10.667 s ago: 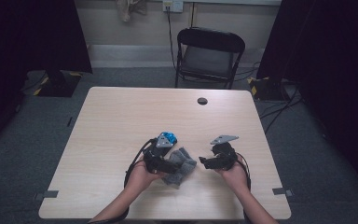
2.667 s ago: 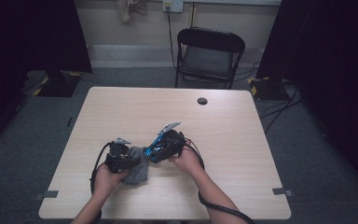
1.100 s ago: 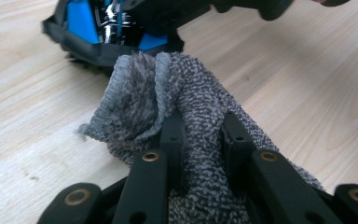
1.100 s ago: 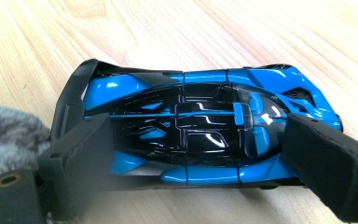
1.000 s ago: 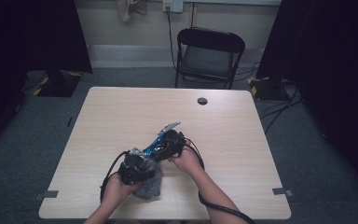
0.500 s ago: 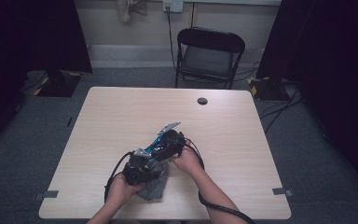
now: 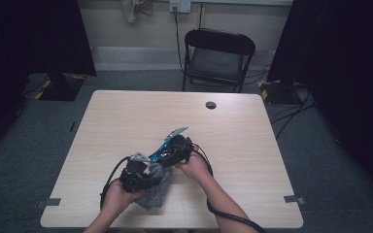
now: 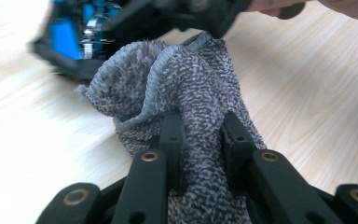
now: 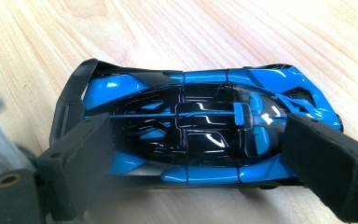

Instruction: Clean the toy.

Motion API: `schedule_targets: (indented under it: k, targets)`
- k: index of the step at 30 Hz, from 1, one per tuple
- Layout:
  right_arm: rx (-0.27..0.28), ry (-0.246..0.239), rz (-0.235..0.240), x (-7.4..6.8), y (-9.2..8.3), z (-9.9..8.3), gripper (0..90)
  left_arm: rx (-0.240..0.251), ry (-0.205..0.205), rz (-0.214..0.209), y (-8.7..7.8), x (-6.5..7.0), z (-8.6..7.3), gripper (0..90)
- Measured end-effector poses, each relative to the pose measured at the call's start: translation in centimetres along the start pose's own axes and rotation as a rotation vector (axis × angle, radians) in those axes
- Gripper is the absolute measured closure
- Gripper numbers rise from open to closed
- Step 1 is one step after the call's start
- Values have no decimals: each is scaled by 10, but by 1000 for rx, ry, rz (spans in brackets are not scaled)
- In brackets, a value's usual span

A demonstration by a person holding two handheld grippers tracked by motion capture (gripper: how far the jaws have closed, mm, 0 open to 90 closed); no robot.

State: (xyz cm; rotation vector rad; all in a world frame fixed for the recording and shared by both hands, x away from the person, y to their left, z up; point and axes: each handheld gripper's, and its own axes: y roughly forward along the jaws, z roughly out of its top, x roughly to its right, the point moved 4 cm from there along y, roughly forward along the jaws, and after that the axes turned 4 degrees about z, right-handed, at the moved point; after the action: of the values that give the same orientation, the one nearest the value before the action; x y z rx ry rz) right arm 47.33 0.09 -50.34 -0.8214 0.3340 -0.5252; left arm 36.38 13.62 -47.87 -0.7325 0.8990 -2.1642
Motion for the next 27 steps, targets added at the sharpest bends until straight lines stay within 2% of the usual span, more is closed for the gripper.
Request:
schedule_targets:
  k: [7, 14, 15, 23, 27]
  targets:
    - [2, 1, 1, 0, 0, 0, 89, 47, -54, 35, -20, -21, 1, 744]
    - [-1, -3, 1, 0, 0, 0, 89, 89, -86, 64, -32, -37, 4, 744]
    - [-1, 1, 1, 0, 0, 0, 89, 104, -103, 88, -35, -45, 4, 744]
    - [-3, -1, 2, 0, 0, 1, 89, 118, -177, 175, -32, -76, 2, 742]
    - [-1, -1, 1, 0, 0, 0, 89, 114, -169, 213, -24, -85, 2, 742]
